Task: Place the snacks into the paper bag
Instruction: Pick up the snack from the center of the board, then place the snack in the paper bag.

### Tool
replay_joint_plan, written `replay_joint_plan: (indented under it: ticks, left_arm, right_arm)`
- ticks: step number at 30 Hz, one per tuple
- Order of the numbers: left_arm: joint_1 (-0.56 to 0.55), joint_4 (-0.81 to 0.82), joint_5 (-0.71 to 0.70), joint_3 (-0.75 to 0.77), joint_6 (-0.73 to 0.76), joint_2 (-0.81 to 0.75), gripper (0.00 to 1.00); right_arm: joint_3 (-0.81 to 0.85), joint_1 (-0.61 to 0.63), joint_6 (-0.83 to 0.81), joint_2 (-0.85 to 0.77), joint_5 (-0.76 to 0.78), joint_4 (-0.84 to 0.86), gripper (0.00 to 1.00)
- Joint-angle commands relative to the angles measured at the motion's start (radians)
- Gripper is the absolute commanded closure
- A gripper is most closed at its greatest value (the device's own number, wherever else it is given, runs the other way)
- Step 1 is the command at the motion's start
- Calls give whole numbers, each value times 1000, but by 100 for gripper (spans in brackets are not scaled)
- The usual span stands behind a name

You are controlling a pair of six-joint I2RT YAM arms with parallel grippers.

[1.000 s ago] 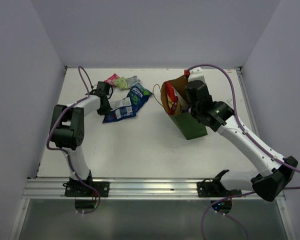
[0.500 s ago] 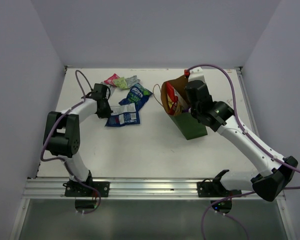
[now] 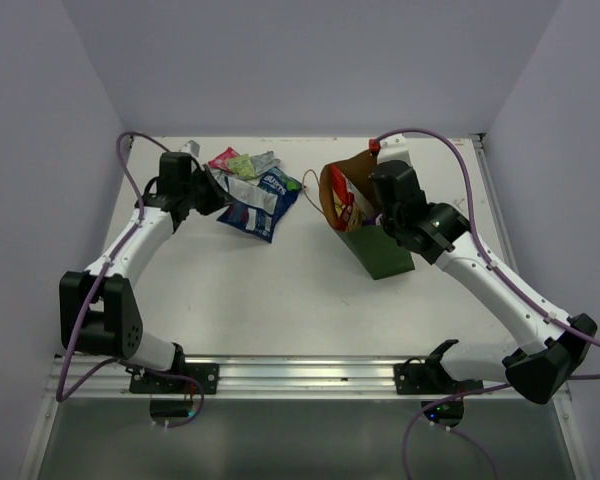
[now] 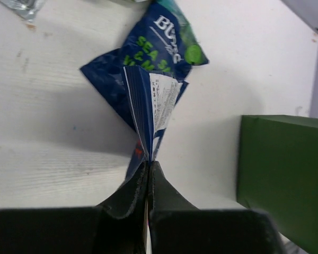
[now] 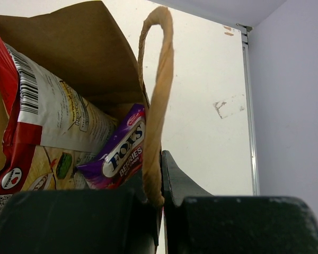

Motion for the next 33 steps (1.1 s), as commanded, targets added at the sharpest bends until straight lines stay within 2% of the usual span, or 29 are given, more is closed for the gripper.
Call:
replay_joint_plan:
  ticks: [1, 8, 15, 21, 26, 33]
  left_arm:
    - [15, 114, 172, 0, -82, -62, 100]
    - [19, 195, 293, 18, -203, -134, 100]
    - [21, 237, 312, 23, -362, -200, 100]
    - [27, 289, 265, 20, -485, -278, 100]
    - [32, 278, 183, 55, -524, -314, 100]
    - [30, 304, 172, 90, -616, -334, 100]
  right_arm:
    - [46, 4, -2, -36, -13, 33, 100]
    - [65, 4, -4, -37, -62, 32, 100]
    - [98, 4, 7, -33, -112, 10, 100]
    - [112, 2, 24, -31, -164, -3, 100]
    - [120, 2, 36, -23, -182, -8, 100]
    - [154, 4, 56, -8, -219, -23, 100]
